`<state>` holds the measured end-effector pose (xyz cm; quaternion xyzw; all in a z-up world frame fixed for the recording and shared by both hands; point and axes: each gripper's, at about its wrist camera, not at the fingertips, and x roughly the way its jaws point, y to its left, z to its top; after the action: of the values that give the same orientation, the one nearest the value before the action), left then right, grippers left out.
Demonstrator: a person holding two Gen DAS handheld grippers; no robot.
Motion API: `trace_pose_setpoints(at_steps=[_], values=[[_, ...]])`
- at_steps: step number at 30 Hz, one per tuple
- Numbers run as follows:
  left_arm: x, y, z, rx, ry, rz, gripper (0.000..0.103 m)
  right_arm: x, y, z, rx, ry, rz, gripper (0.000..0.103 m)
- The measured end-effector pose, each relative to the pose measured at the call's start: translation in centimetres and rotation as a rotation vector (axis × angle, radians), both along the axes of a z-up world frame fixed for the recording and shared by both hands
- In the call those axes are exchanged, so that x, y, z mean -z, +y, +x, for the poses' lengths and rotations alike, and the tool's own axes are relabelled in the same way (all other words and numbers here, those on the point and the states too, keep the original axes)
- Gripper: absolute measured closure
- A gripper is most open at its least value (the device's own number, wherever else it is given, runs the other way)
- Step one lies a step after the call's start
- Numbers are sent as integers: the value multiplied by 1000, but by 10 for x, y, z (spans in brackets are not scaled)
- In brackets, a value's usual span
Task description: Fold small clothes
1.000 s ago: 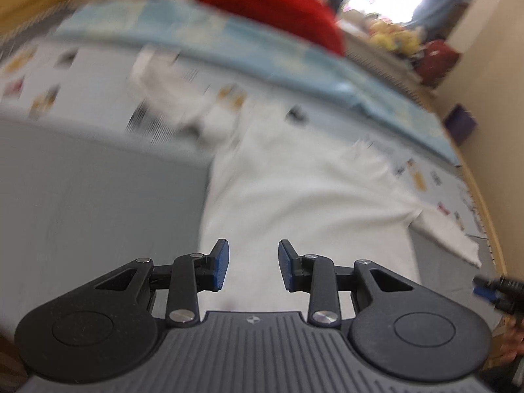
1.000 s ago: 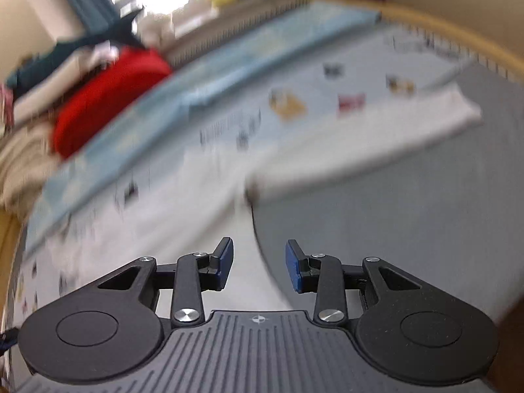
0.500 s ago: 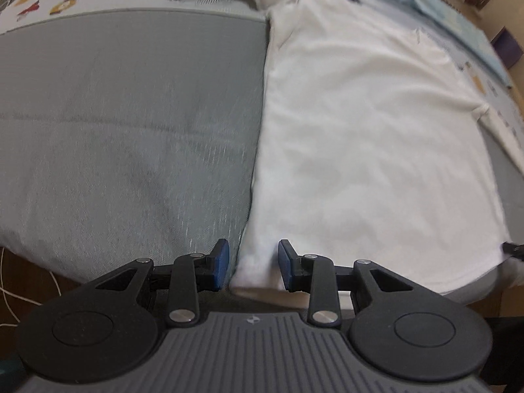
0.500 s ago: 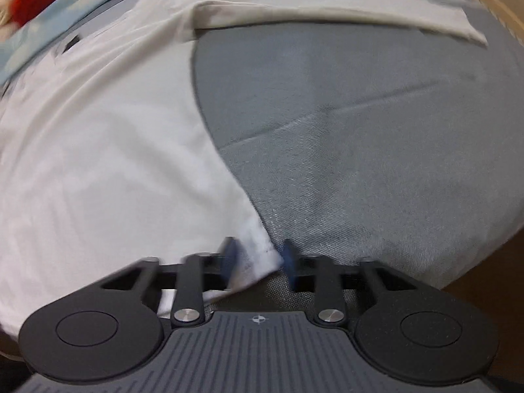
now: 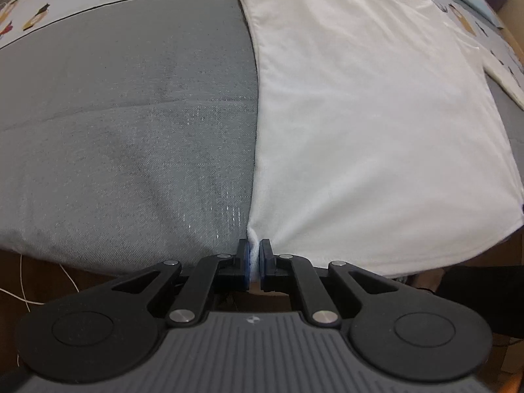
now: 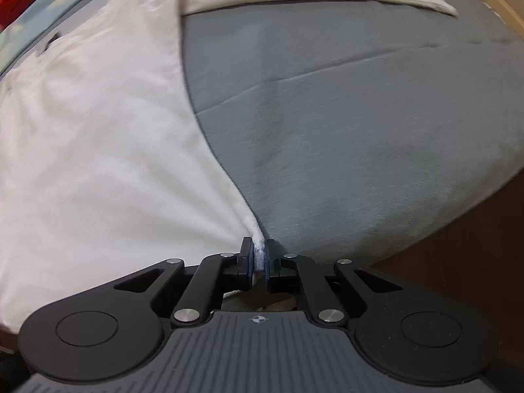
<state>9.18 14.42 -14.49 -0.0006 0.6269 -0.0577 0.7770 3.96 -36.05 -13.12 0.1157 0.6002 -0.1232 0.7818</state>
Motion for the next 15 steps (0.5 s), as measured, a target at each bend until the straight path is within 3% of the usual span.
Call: trace_pose_setpoints(at_steps=[4, 9, 12, 15], values=[[5, 0, -4, 22, 28, 16, 97, -1, 0, 1, -29, 27, -25, 97], [-3, -2, -1, 0, -38, 12, 96, -2, -1, 3, -28, 34, -46, 96], [-22, -9, -1, 21, -154, 5, 93, -13, 3, 7, 6, -44, -109, 95], [-31, -14, -1, 36, -190, -93, 90, -36, 8, 6, -12, -193, -133, 89]])
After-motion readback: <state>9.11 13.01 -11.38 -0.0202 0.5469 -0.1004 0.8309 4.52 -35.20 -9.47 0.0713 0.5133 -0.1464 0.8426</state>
